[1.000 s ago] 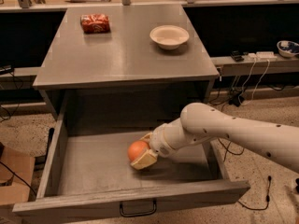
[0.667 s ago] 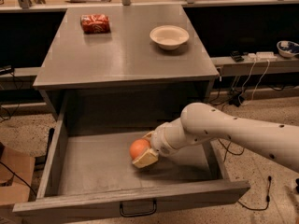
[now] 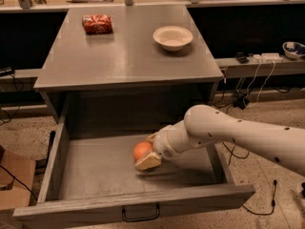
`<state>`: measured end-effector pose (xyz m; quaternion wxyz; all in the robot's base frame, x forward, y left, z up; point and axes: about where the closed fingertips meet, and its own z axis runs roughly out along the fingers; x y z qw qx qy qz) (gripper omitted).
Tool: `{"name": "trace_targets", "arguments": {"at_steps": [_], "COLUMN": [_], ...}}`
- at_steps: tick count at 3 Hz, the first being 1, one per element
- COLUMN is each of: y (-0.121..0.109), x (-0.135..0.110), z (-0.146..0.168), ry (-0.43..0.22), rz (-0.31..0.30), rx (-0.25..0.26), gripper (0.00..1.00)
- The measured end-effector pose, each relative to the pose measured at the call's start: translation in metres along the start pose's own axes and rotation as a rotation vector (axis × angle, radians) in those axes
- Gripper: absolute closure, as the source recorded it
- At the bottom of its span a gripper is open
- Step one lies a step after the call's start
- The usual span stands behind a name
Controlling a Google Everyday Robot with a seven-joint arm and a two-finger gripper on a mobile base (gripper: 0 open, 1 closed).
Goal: Place orange into top drawer
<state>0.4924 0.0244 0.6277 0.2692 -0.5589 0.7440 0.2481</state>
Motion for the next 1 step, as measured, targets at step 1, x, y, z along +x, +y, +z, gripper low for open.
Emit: {"name": "trace_targets", "arguments": {"at_steps": [1], "y": [0.0000], "x": [0.0000], "z": [0.0000], "ry": [0.000], "rz": [0.000], "rx": [0.000], "gripper": [0.00]}}
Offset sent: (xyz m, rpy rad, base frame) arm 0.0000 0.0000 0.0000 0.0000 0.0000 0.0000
